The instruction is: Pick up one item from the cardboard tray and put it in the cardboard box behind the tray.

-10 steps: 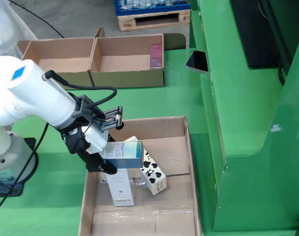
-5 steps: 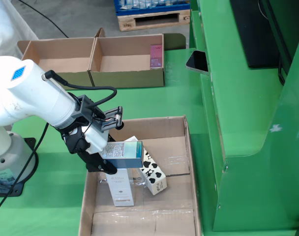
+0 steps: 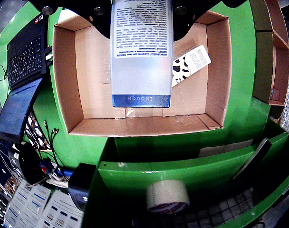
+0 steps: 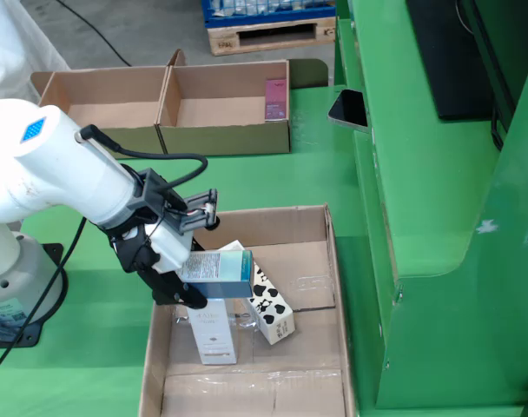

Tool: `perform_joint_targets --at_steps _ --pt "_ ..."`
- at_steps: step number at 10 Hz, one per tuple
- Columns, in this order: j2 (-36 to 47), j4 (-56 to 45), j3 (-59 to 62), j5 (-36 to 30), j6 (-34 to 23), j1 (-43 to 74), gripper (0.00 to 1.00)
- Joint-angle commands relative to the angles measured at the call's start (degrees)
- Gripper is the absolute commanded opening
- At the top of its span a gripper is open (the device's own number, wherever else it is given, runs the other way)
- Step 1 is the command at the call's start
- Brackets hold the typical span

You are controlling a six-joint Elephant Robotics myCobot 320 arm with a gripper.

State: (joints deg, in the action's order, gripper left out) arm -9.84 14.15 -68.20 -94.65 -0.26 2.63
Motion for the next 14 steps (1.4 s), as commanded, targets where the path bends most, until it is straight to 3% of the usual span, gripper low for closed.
perform_joint_targets --at_steps 1,2,4,7,14 --pt "-4.0 -7.4 17.8 0.8 1.1 1.0 0.00" --pt "-4.0 -7.4 17.8 0.8 1.1 1.0 0.00" --pt "-8.6 -12.8 31.2 1.8 1.8 0.4 0.00" --pt "-23.9 -30.3 68.2 3.3 2.1 -0.2 0.00" --pt "-20.5 -11.8 68.2 11.8 3.3 -4.5 0.00"
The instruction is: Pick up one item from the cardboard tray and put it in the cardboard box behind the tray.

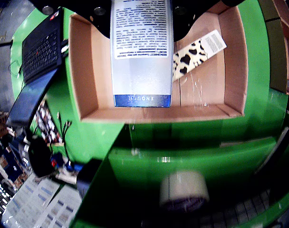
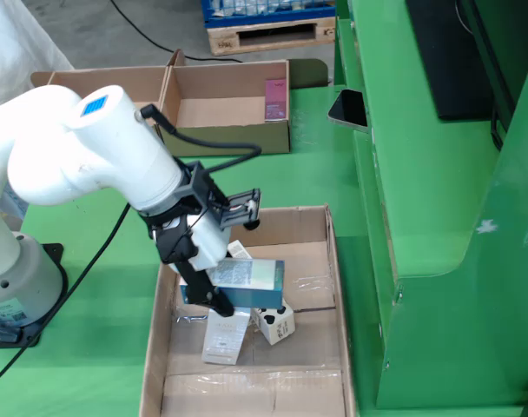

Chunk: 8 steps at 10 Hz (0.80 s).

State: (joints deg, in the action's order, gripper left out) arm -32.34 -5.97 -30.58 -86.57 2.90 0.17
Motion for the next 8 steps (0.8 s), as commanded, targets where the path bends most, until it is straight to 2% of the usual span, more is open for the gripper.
perform_joint_targets --at_steps 1,4,8 --pt "2.0 8.3 30.6 3.7 0.1 -2.0 0.00" --pt "7.8 8.8 30.6 6.4 0.4 -5.4 0.00" --pt "10.8 9.3 30.6 10.3 0.7 -9.0 0.00"
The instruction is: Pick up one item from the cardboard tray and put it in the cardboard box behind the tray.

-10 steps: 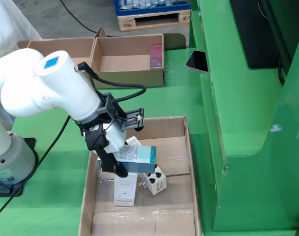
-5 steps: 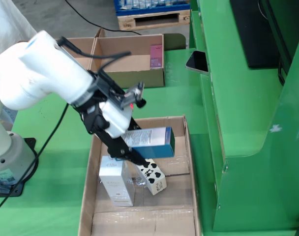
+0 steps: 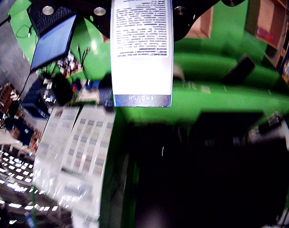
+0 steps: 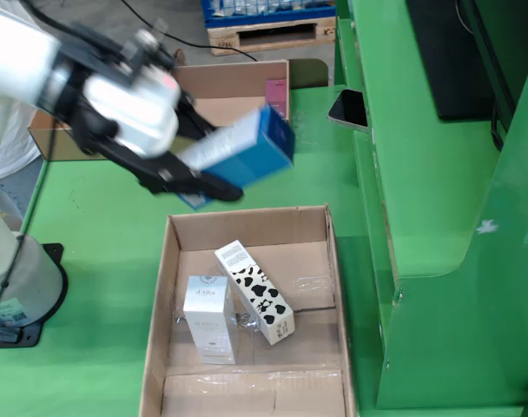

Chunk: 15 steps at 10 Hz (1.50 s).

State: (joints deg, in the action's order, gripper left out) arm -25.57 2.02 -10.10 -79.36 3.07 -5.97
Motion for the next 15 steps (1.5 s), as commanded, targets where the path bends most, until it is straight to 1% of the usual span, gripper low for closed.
perform_joint_targets --at_steps 1,11,13,14,15 --pt "4.1 1.3 10.1 3.1 0.5 -2.8 0.00" --pt "4.1 1.3 10.1 3.1 0.5 -2.8 0.00" --pt "4.3 -0.6 10.1 -1.4 -0.1 -2.9 0.00" --pt "3.5 2.7 10.1 0.0 -0.5 -5.6 0.00" --pt "3.6 2.2 10.1 -0.8 -0.7 -7.4 0.00"
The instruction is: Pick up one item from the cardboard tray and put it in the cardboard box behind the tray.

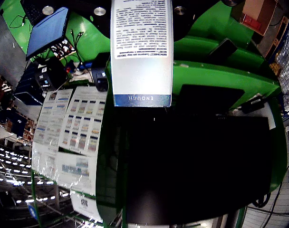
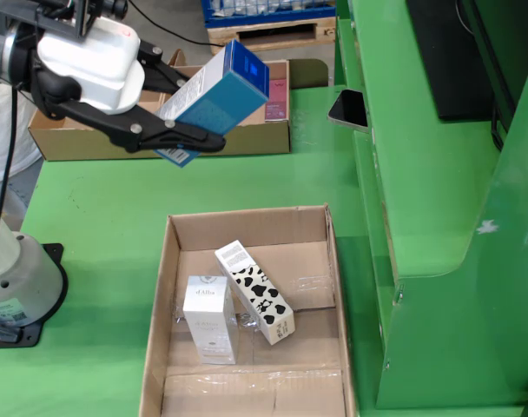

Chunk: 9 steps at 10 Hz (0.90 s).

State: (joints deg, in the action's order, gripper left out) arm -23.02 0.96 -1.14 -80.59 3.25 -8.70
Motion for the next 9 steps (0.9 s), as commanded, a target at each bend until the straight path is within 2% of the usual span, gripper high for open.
perform_joint_targets --at_steps 1,4,5,9 --pt "0.8 3.4 1.1 -0.7 -0.9 -6.9 0.00" --pt "1.0 3.7 1.1 -2.9 -0.8 -12.5 0.00" --pt "0.5 5.7 1.1 -1.2 -1.2 -15.6 0.00" --pt "2.4 3.0 1.1 -2.1 -1.0 -23.8 0.00"
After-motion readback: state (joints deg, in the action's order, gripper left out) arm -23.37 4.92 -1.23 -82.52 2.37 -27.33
